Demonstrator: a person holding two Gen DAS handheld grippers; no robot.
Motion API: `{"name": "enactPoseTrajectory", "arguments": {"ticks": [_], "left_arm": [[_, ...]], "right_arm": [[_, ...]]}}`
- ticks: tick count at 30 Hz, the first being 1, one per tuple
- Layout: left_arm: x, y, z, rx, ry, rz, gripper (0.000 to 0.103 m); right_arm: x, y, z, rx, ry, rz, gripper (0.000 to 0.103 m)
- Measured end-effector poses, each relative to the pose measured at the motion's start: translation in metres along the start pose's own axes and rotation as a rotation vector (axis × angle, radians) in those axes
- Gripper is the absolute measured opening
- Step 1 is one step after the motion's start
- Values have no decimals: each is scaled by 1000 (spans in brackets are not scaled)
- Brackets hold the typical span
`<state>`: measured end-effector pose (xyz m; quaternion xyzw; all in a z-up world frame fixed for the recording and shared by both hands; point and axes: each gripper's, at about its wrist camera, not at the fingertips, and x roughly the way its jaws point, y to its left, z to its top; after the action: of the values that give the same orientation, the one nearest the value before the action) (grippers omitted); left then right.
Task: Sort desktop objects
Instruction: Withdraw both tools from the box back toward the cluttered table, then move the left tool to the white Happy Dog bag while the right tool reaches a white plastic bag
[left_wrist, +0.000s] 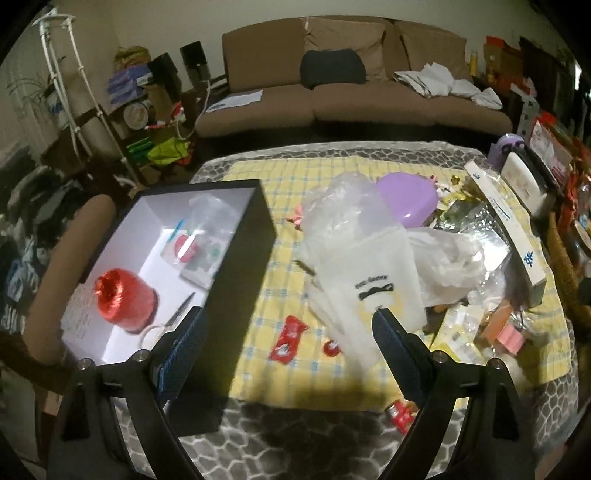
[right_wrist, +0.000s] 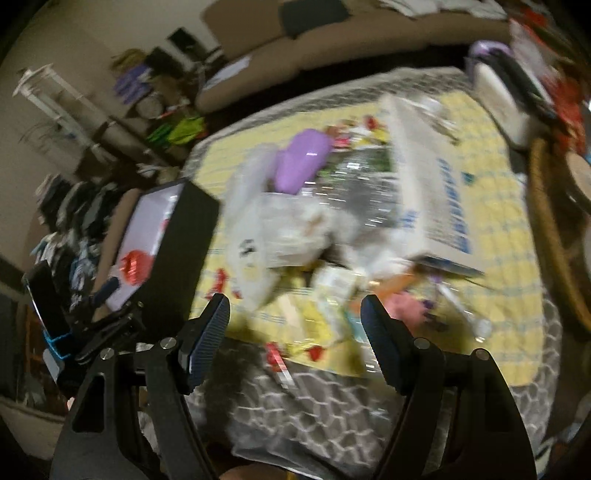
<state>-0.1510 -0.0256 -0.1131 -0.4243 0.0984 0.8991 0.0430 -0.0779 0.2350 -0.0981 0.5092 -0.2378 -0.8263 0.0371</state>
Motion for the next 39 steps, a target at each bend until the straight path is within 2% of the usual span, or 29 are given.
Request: {"name": "enactPoseTrajectory", "arguments": {"ticks": [2, 3, 7, 9, 12, 14, 15, 16, 17, 18, 19, 21, 24, 26, 27, 28, 29, 30, 31, 32, 33, 35, 37, 38, 39], "left_arm": [[10, -11, 1, 3, 15, -34, 92], [19, -20, 0, 8, 39, -59, 93], [54, -46, -11, -19, 128, -149, 92], [70, -58, -17, -44, 171, -156, 92], [95, -79, -22, -2, 183, -73, 92], [106, -81, -21, -30, 176, -81, 92], [111, -81, -21, -62, 169, -105, 88], [114, -80, -21, -84, 158, -135, 78], [115, -82, -21, -95, 153, -178, 32], [118, -84, -24, -104, 182, -240, 11], [120, -87, -28, -110, 216, -285, 10], [108, -96, -34, -73, 234, -322, 1], [72, -118, -41, 3, 231, -439, 1], [52, -124, -42, 33, 229, -485, 1], [42, -124, -41, 62, 220, -485, 5], [39, -122, -39, 75, 204, -444, 7], [40, -117, -37, 81, 185, -363, 18], [47, -108, -33, 67, 160, -206, 65], [57, -101, -32, 47, 149, -115, 86], [68, -94, -31, 25, 130, -72, 96], [81, -90, -30, 11, 124, -103, 95], [105, -93, -31, 8, 165, -157, 95], [123, -101, -36, 37, 174, -177, 88], [125, -102, -41, 50, 170, -192, 64], [125, -102, -44, 51, 179, -217, 51]], "right_arm": [[-3, -17, 0, 31, -6, -14, 72], [-2, -26, 0, 50, -5, -20, 76], [9, -58, 0, 121, 18, -69, 77], [14, -67, 0, 145, 31, -59, 77], [25, -70, 2, 141, 55, -44, 77], [31, -70, 2, 130, 65, -29, 77], [33, -70, 1, 125, 67, -21, 77], [34, -69, 1, 122, 67, -13, 77], [35, -70, 2, 122, 65, -2, 77], [36, -71, 2, 124, 66, 5, 77], [37, -72, 2, 128, 68, 10, 77], [40, -77, 3, 140, 69, 14, 77], [43, -85, 3, 164, 67, 17, 77], [44, -89, 3, 175, 64, 22, 77], [46, -90, 2, 180, 67, 28, 77], [47, -92, 1, 182, 71, 32, 77], [49, -92, 0, 181, 76, 36, 77], [49, -92, -1, 180, 78, 37, 77], [49, -93, -1, 178, 81, 37, 77], [49, -94, -1, 178, 82, 37, 77], [47, -94, -1, 179, 79, 37, 77], [45, -97, -1, 184, 69, 39, 77], [43, -99, -1, 193, 62, 40, 77], [43, -99, -1, 194, 63, 40, 77], [44, -100, -2, 193, 64, 41, 77]]}}
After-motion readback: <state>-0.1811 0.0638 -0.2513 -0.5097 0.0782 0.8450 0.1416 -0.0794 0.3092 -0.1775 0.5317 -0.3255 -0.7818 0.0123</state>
